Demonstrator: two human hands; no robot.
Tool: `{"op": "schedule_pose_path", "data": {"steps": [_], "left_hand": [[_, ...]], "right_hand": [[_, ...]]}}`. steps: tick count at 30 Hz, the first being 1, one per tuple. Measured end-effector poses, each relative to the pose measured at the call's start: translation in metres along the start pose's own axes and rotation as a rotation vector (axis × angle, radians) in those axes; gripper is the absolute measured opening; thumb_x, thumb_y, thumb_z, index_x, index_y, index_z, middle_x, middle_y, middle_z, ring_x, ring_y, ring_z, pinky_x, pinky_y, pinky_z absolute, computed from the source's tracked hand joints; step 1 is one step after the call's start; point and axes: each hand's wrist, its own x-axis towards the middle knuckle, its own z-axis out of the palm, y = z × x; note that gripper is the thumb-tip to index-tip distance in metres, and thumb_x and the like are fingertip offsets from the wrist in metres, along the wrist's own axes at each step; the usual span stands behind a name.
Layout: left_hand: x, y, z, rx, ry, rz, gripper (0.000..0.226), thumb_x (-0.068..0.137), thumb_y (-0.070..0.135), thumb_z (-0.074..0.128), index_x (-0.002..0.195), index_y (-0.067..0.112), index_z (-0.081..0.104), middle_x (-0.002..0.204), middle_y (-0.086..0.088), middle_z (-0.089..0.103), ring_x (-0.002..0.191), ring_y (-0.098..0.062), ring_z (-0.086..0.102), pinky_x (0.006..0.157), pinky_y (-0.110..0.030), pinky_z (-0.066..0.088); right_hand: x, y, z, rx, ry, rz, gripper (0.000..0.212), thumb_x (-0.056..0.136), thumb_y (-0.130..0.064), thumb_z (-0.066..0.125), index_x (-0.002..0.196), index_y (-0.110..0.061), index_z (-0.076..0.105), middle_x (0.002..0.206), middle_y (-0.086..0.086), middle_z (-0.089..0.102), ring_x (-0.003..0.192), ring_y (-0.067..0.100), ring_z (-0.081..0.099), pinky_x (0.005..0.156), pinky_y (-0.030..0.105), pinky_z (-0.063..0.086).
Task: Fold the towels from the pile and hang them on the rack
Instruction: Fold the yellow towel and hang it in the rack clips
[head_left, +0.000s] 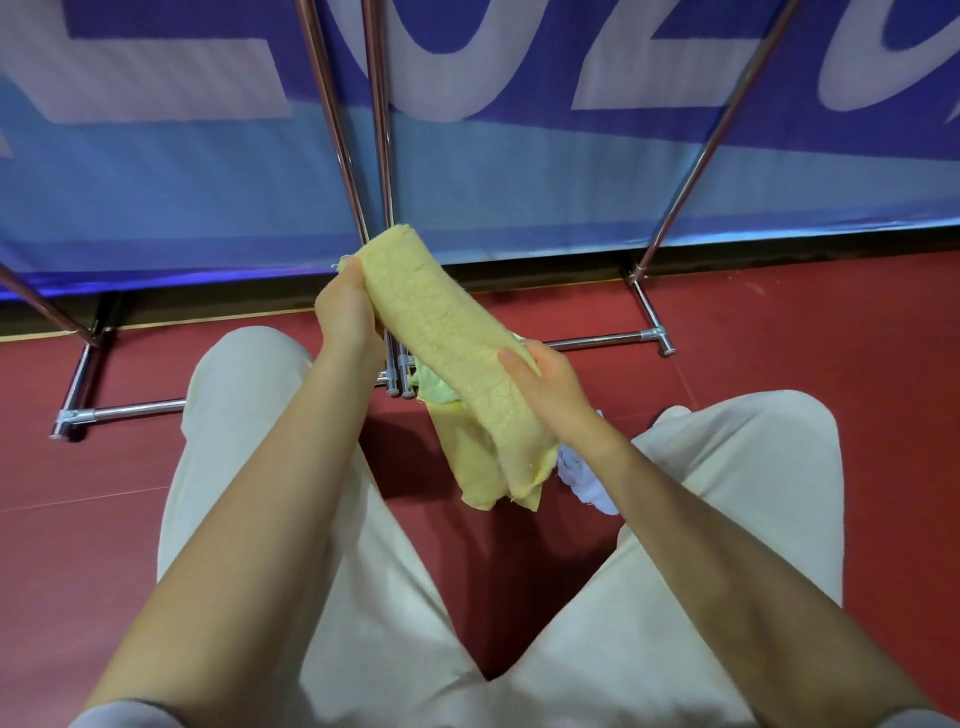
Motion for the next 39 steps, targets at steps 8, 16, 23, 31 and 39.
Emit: {"op": "schedule_pose_path", "data": {"steps": [8,16,23,31,39], "left_hand": [[-0.015,0.005,0.007,0.273,-0.109,0.171,0.037,0.1,0.012,0.041,0.136,0.016,0.048,0.124,-0.005,0.057,0.098,-0.015,0.059,0.077,-0.023,0.053],[-0.032,0.067,0.067,0.621,-0.308,0.244,0.038,0.094,0.009,0.043,0.13,0.011,0.053,0.127,-0.011,0.057,0.091,-0.02,0.06,0.057,-0.022,0.049],[-0.043,0.143,0.157,0.795,-0.425,0.279,0.032,0.09,0.004,0.041,0.115,0.01,0.06,0.099,-0.012,0.064,0.078,-0.02,0.062,0.068,-0.028,0.051],[-0.076,0.188,0.271,0.904,-0.517,0.438,0.045,0.076,0.02,0.047,0.113,-0.002,0.06,0.111,-0.019,0.061,0.101,-0.034,0.059,0.084,-0.038,0.051],[-0.122,0.218,0.372,0.777,-0.664,0.732,0.031,0.094,0.015,0.034,0.066,0.012,0.046,0.073,-0.004,0.052,0.076,-0.027,0.048,0.067,-0.035,0.037]], "right_hand": [[0.019,-0.055,-0.058,-0.297,-0.011,-0.102,0.03,0.096,-0.023,0.055,0.087,0.005,0.062,0.084,0.016,0.061,0.082,0.029,0.054,0.072,0.035,0.039],[0.057,-0.171,-0.144,-0.426,0.033,-0.16,0.034,0.095,-0.031,0.052,0.081,-0.001,0.059,0.08,0.006,0.055,0.077,0.017,0.05,0.066,0.032,0.035],[0.082,-0.29,-0.221,-0.612,-0.03,-0.217,0.044,0.084,-0.048,0.058,0.088,-0.005,0.066,0.084,0.008,0.066,0.084,0.023,0.063,0.076,0.04,0.05],[0.106,-0.376,-0.293,-0.614,0.09,-0.294,0.047,0.085,-0.043,0.061,0.099,0.001,0.067,0.102,0.017,0.069,0.078,0.015,0.059,0.079,0.04,0.051],[0.147,-0.42,-0.354,-0.722,0.259,-0.257,0.035,0.088,-0.041,0.057,0.093,-0.007,0.066,0.088,0.006,0.06,0.076,0.018,0.056,0.063,0.03,0.04]]}}
